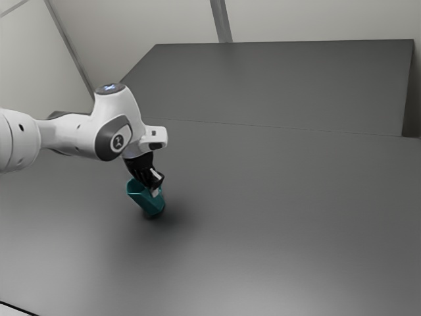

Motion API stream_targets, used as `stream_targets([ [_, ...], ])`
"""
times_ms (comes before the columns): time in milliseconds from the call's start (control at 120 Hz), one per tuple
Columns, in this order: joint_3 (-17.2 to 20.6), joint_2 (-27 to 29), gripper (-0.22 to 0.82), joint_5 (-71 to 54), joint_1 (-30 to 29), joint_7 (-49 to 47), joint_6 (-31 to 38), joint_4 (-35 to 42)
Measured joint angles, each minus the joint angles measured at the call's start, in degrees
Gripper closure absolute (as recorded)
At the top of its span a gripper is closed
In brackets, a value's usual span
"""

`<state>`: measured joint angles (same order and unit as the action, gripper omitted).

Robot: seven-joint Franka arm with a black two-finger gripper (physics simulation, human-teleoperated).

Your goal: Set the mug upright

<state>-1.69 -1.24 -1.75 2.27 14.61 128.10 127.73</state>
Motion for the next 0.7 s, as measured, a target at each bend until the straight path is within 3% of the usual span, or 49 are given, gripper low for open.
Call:
stream_targets([
  [100,0.0,-0.2,0.78,-0.1,0.1,-2.0,0.7,0.0],
  [233,0.0,-0.3,0.68,0.2,-0.2,-3.8,1.1,0.1],
  [492,0.2,1.6,0.26,1.2,-1.2,-6.3,0.8,0.0],
  [700,0.6,4.9,0.1,3.4,-0.2,-7.4,-4.2,-5.1],
])
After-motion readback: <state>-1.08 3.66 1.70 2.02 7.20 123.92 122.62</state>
